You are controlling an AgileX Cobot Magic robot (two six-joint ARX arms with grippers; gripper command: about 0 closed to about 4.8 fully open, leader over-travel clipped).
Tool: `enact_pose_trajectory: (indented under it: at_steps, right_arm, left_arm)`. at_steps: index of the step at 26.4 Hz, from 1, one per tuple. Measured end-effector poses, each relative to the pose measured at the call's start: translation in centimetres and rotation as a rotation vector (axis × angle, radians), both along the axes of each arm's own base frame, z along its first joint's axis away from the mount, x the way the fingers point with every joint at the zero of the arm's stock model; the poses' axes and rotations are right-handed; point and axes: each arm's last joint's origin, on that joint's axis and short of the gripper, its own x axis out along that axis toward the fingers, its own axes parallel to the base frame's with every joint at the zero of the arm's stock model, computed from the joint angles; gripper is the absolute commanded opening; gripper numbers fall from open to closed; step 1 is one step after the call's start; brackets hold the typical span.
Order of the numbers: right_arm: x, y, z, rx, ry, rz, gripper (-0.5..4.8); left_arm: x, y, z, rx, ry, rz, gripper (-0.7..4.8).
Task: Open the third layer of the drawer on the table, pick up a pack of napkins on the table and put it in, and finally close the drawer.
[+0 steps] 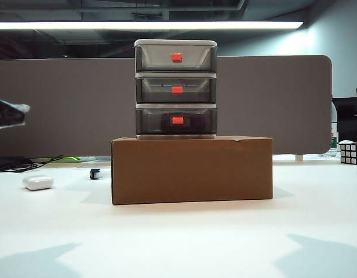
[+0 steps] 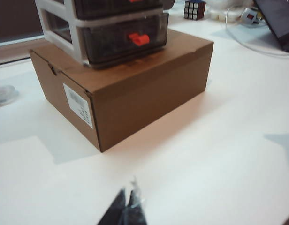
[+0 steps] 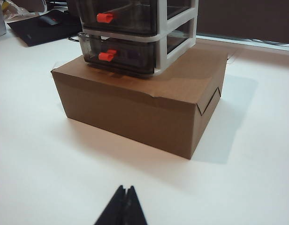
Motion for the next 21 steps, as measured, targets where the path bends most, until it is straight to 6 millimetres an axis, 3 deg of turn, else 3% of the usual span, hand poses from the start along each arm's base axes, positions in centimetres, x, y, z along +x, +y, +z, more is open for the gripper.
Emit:
enact_pose_trajectory:
  at_steps: [4,12,21]
  right_arm:
    - [0.6,0.2,-1.0,0.032,-0.082,0.0,-0.05]
    - [0.6,0.1,-0.6,-0.007,-0.159,-0.007,-0.05]
    - [1.2,-1.6,-0.3,-0.05,-0.199,-0.199,-0.05]
  left_arm:
    - [0.3,0.3,0.0,0.048,-0.035,0.047,-0.06]
    - [1.6,1.5,0.0,0.076,-0.042,0.16,-0.06]
    - [3.6,4.7,0.5,0.064,-0.08,0.282,-0.06]
